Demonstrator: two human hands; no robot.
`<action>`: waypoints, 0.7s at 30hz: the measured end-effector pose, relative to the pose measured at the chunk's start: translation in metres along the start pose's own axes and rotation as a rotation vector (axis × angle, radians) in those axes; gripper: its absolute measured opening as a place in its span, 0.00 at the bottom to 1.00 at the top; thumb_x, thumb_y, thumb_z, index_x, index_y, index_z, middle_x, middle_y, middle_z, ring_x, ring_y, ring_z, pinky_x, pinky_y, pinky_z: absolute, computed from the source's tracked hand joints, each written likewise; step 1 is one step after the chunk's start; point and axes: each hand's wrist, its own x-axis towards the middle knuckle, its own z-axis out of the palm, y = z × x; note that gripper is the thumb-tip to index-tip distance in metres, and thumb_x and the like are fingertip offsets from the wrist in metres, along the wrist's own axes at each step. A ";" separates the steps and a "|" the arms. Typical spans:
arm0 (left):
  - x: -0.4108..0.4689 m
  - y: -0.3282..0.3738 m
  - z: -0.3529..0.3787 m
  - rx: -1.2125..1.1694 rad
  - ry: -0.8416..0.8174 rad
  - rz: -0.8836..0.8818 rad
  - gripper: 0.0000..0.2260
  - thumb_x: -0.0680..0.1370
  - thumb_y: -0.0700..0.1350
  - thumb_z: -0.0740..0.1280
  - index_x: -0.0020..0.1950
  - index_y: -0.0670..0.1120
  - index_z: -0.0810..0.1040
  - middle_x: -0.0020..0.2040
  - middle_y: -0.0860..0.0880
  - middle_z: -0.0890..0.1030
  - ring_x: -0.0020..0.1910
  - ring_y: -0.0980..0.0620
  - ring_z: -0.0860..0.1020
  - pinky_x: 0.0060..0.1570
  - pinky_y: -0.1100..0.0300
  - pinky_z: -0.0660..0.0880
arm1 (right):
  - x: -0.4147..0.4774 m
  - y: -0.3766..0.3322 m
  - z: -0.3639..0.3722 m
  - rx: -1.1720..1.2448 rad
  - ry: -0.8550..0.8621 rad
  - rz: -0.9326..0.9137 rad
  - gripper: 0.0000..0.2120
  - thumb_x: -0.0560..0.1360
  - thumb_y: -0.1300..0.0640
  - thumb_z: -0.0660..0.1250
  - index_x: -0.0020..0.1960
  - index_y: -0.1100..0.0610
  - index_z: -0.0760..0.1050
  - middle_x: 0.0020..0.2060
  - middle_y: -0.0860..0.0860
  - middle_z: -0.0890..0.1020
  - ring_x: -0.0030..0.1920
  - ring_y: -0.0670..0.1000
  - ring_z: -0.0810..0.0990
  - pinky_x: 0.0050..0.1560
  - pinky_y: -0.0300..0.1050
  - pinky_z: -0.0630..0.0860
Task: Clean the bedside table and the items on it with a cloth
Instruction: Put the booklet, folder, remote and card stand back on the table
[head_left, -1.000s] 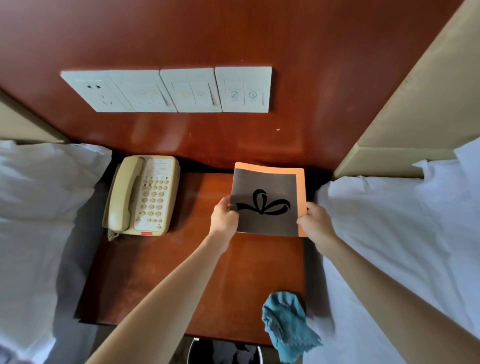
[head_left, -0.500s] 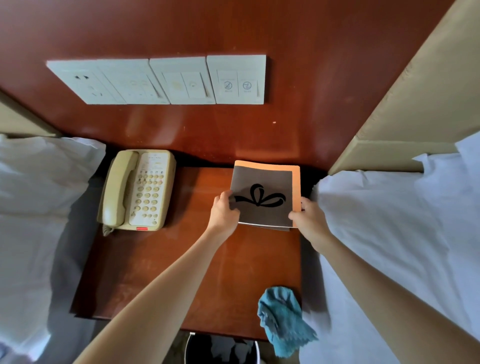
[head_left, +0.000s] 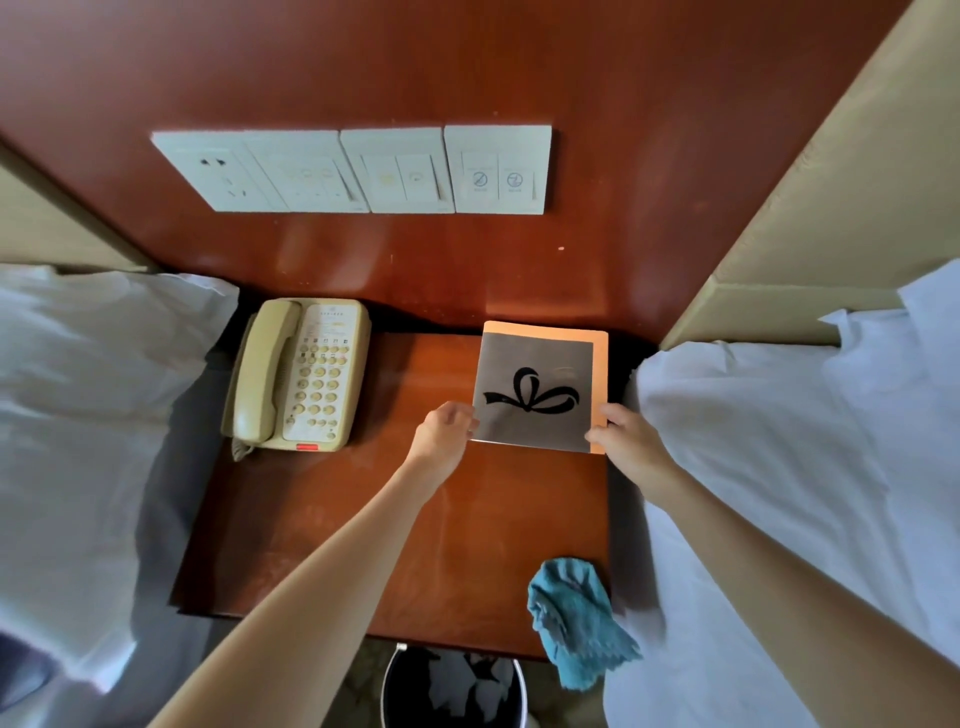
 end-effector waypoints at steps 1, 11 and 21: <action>-0.004 -0.001 -0.002 -0.024 0.000 -0.002 0.14 0.83 0.45 0.52 0.62 0.45 0.74 0.55 0.47 0.80 0.51 0.51 0.78 0.49 0.60 0.72 | -0.003 -0.001 0.000 -0.005 -0.004 -0.009 0.26 0.77 0.59 0.62 0.74 0.58 0.61 0.72 0.56 0.67 0.71 0.56 0.65 0.63 0.45 0.63; -0.068 -0.026 -0.049 -0.231 0.025 -0.068 0.11 0.81 0.42 0.55 0.53 0.46 0.77 0.50 0.48 0.81 0.48 0.50 0.80 0.52 0.54 0.76 | -0.065 -0.033 0.022 0.192 -0.073 0.003 0.07 0.77 0.60 0.63 0.53 0.56 0.78 0.50 0.56 0.82 0.55 0.54 0.79 0.59 0.50 0.76; -0.129 -0.081 -0.148 -0.403 0.175 -0.110 0.08 0.81 0.44 0.59 0.54 0.46 0.76 0.43 0.52 0.81 0.41 0.57 0.79 0.32 0.65 0.72 | -0.140 -0.097 0.095 0.200 -0.216 -0.040 0.11 0.80 0.57 0.61 0.58 0.60 0.76 0.53 0.56 0.82 0.55 0.54 0.80 0.58 0.48 0.76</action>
